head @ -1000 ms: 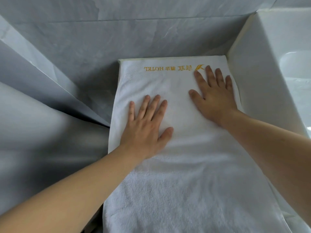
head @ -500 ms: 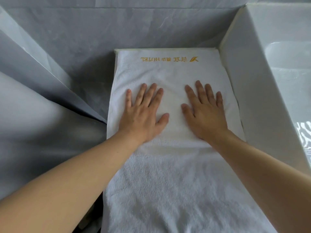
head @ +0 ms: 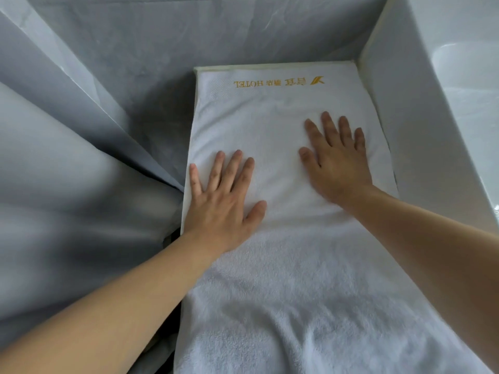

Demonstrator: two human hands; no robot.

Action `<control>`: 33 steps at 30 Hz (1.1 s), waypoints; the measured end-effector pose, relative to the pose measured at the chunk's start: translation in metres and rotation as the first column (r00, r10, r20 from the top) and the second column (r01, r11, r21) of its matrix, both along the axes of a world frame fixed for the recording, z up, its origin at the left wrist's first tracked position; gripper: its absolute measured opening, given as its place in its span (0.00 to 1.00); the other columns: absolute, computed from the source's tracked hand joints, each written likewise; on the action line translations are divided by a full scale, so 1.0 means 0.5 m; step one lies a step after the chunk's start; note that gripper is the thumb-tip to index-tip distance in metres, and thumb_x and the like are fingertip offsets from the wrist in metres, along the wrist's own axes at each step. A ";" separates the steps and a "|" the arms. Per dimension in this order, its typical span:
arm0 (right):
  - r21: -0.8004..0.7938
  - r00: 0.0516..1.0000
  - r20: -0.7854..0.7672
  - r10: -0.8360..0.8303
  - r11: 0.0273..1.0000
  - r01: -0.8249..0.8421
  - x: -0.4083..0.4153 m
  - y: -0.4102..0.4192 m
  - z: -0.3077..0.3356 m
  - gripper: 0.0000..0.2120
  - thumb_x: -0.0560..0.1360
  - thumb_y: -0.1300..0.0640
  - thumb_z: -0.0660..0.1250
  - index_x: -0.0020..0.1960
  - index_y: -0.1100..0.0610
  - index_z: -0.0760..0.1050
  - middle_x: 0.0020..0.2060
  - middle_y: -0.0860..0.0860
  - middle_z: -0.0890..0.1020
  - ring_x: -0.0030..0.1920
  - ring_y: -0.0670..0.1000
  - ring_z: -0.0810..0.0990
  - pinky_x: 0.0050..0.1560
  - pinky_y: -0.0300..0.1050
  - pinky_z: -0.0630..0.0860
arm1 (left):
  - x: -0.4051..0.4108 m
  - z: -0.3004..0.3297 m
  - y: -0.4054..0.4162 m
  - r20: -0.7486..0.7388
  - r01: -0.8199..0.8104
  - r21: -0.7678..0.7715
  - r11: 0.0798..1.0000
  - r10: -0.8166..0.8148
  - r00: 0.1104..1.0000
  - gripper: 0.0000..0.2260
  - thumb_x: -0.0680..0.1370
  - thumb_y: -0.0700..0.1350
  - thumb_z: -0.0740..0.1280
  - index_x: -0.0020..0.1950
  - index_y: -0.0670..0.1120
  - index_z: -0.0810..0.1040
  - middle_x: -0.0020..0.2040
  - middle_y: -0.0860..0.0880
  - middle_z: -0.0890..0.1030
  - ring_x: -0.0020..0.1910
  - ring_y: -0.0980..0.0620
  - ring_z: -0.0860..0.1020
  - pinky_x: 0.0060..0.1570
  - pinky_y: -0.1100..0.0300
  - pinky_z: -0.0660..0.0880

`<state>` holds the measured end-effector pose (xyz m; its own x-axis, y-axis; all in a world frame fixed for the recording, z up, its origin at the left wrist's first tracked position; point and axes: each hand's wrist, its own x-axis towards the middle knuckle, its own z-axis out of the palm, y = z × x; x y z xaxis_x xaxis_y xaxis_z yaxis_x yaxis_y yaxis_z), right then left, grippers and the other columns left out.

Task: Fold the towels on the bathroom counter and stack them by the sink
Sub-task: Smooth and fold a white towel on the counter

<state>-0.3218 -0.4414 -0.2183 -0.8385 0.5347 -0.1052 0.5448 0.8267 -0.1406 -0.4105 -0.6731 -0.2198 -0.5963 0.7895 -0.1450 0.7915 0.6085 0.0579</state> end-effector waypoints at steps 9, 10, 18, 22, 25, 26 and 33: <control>0.037 0.990 0.119 0.074 0.996 -0.079 0.046 0.085 0.018 0.29 0.81 0.41 0.44 0.80 0.48 0.44 0.79 0.52 0.44 0.79 0.55 0.43 0.77 0.53 0.42 | 0.001 -0.005 0.007 -0.024 -0.002 0.013 1.000 0.003 1.000 0.35 0.77 0.69 0.39 0.80 0.53 0.39 0.81 0.53 0.38 0.79 0.47 0.36 0.71 0.28 0.41; 0.034 0.991 0.123 0.058 0.997 -0.063 0.046 0.085 0.019 0.29 0.82 0.42 0.45 0.80 0.50 0.45 0.79 0.53 0.44 0.79 0.55 0.43 0.77 0.52 0.42 | 0.000 -0.006 0.007 -0.026 -0.004 0.013 1.000 0.004 1.000 0.35 0.77 0.69 0.39 0.80 0.54 0.38 0.81 0.53 0.38 0.79 0.47 0.36 0.71 0.28 0.42; 0.186 0.960 -0.279 0.016 0.982 0.038 0.084 -0.040 0.057 0.22 0.81 0.55 0.58 0.73 0.59 0.65 0.73 0.58 0.65 0.72 0.60 0.63 0.73 0.57 0.57 | -0.001 0.000 0.010 -0.014 -0.016 0.012 1.000 0.016 1.000 0.35 0.76 0.69 0.38 0.80 0.54 0.37 0.81 0.53 0.37 0.79 0.47 0.35 0.72 0.29 0.40; 0.024 0.968 -0.166 -0.190 0.980 0.196 0.152 -0.120 0.027 0.24 0.80 0.50 0.60 0.73 0.58 0.65 0.65 0.60 0.68 0.65 0.61 0.65 0.69 0.57 0.60 | -0.002 0.005 0.014 -0.003 -0.018 0.006 1.000 0.018 1.000 0.36 0.76 0.68 0.38 0.80 0.54 0.38 0.81 0.53 0.37 0.79 0.47 0.35 0.71 0.29 0.40; -0.020 0.974 -0.068 -0.217 0.976 0.216 0.168 -0.111 0.021 0.28 0.80 0.46 0.56 0.76 0.59 0.59 0.69 0.62 0.63 0.70 0.61 0.58 0.74 0.55 0.53 | -0.004 0.003 0.017 -0.003 -0.022 0.008 1.000 0.022 1.000 0.36 0.75 0.69 0.38 0.80 0.54 0.39 0.81 0.53 0.38 0.79 0.47 0.36 0.72 0.29 0.41; -0.012 0.983 -0.014 -0.185 0.983 0.185 0.170 -0.104 0.018 0.30 0.81 0.44 0.52 0.78 0.59 0.54 0.73 0.62 0.57 0.74 0.60 0.53 0.76 0.54 0.47 | -0.005 0.001 0.017 -0.008 -0.024 0.007 1.000 0.024 1.000 0.36 0.75 0.69 0.38 0.80 0.54 0.38 0.81 0.53 0.38 0.79 0.47 0.36 0.72 0.29 0.41; 0.028 0.989 0.116 -0.093 0.996 0.090 0.185 -0.088 0.003 0.35 0.77 0.36 0.35 0.79 0.51 0.35 0.78 0.55 0.37 0.77 0.55 0.34 0.76 0.52 0.35 | -0.014 -0.005 0.020 -0.030 -0.040 0.011 0.999 0.040 0.999 0.37 0.75 0.70 0.38 0.80 0.55 0.39 0.81 0.54 0.38 0.79 0.48 0.35 0.72 0.31 0.38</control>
